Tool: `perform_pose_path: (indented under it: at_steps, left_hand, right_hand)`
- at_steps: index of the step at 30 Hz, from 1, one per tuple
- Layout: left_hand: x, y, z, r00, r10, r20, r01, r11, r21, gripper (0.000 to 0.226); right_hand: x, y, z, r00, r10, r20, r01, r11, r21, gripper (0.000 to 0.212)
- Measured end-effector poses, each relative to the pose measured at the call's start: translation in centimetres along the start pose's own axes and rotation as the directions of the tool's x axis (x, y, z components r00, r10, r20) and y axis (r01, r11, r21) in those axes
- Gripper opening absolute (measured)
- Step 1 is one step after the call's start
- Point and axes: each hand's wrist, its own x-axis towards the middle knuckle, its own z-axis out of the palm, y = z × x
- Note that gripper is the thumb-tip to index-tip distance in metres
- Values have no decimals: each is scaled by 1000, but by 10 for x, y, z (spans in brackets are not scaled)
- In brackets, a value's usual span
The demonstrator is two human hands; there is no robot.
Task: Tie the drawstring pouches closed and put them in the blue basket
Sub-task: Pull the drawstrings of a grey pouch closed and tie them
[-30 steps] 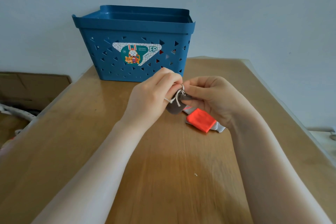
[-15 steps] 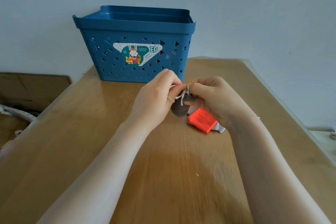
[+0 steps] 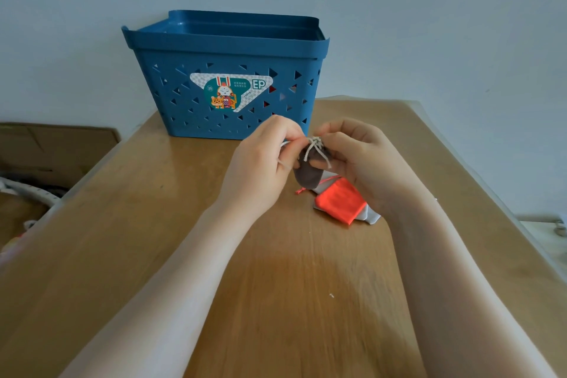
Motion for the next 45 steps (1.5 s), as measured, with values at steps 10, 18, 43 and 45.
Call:
perform_pose_path:
  at_steps: [10, 18, 43, 45]
  left_hand:
    - [1, 3, 3, 994, -74, 84, 85, 987, -136, 10]
    - [-3, 10, 7, 957, -252, 146, 291, 831, -474, 21]
    - [1, 13, 0, 899, -400, 178, 432, 880, -200, 18]
    - [2, 13, 1, 843, -511, 170, 537, 771, -344, 23]
  right_hand:
    - [0, 3, -3, 998, -15, 54, 3, 978, 210, 22]
    - [4, 5, 2, 999, 35, -25, -23, 933, 360, 26]
    - [2, 6, 5, 975, 217, -48, -166, 856, 489, 18]
    - [1, 3, 3, 981, 189, -40, -155, 895, 419, 20]
